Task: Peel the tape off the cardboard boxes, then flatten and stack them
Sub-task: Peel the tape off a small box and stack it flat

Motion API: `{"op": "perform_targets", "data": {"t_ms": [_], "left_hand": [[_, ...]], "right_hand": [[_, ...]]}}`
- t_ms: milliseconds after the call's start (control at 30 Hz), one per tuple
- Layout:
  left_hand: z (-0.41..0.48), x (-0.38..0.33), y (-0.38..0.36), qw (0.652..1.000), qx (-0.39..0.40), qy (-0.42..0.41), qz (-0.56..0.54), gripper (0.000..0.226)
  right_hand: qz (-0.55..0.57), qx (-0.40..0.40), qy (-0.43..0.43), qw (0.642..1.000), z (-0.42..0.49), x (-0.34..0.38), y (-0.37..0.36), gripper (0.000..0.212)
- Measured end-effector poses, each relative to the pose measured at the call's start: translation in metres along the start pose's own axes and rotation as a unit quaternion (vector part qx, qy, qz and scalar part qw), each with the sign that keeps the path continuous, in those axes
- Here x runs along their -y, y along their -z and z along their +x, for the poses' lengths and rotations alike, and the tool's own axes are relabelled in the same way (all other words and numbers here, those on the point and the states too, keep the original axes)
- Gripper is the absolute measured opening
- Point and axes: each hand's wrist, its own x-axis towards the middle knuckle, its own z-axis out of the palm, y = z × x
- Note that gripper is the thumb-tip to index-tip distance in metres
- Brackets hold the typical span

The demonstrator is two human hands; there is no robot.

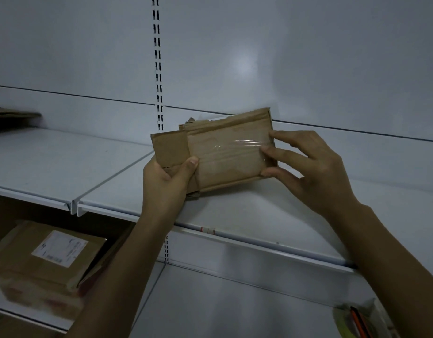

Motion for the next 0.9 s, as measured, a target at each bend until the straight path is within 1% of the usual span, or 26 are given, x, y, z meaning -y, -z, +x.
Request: {"op": "perform_targets", "data": {"t_ms": [67,133,200,267,333,433,500,633,667,700,733,800,867,900], "left_hand": [[0.0,0.0,0.0,1.0,0.001,-0.009,0.007,0.026],[-0.001,0.0,-0.001,1.0,0.005,-0.013,0.016,0.025],[-0.001,0.0,-0.001,1.0,0.003,-0.015,0.018,0.025],[-0.002,-0.001,-0.001,1.0,0.002,-0.018,0.022,0.026],[-0.002,-0.001,-0.001,1.0,0.005,-0.016,0.026,0.026],[-0.002,0.0,0.0,0.999,0.007,-0.016,0.038,0.024],[-0.003,-0.001,-0.001,0.999,0.009,-0.025,0.044,0.025],[-0.008,-0.005,-0.004,0.999,0.019,-0.035,0.034,0.029],[-0.008,-0.006,-0.004,0.999,0.021,-0.037,0.035,0.029],[-0.007,-0.006,-0.004,0.998,0.023,-0.039,0.036,0.029],[-0.007,-0.006,-0.004,0.998,0.024,-0.04,0.035,0.03],[-0.007,-0.006,-0.004,0.998,0.027,-0.042,0.035,0.029],[-0.007,-0.007,-0.004,0.998,0.031,-0.041,0.039,0.029],[-0.008,-0.007,-0.004,0.998,0.031,-0.04,0.039,0.029]], "right_hand": [[0.012,-0.023,0.0,1.0,0.0,0.0,-0.001,0.026],[0.002,-0.038,0.018,0.999,-0.001,-0.001,0.0,0.02],[-0.043,-0.043,0.059,0.996,0.0,-0.002,0.001,0.018],[-0.101,-0.044,0.111,0.988,0.001,-0.002,0.003,0.014],[-0.134,-0.042,0.154,0.978,0.001,0.0,0.002,0.01],[-0.162,-0.031,0.171,0.971,0.002,0.005,-0.004,0.009],[-0.173,-0.03,0.135,0.975,0.001,0.007,-0.01,0.01],[-0.123,-0.028,-0.023,0.992,0.0,0.016,-0.019,0.019],[-0.111,-0.032,-0.04,0.992,0.0,0.017,-0.02,0.019],[-0.115,-0.044,-0.038,0.992,0.0,0.018,-0.02,0.019],[-0.13,-0.062,-0.019,0.989,0.0,0.018,-0.02,0.019],[-0.146,-0.096,0.061,0.983,0.001,0.015,-0.016,0.015],[-0.149,-0.106,0.139,0.973,0.001,0.015,-0.014,0.014],[-0.149,-0.104,0.162,0.97,0.002,0.015,-0.014,0.016]]}}
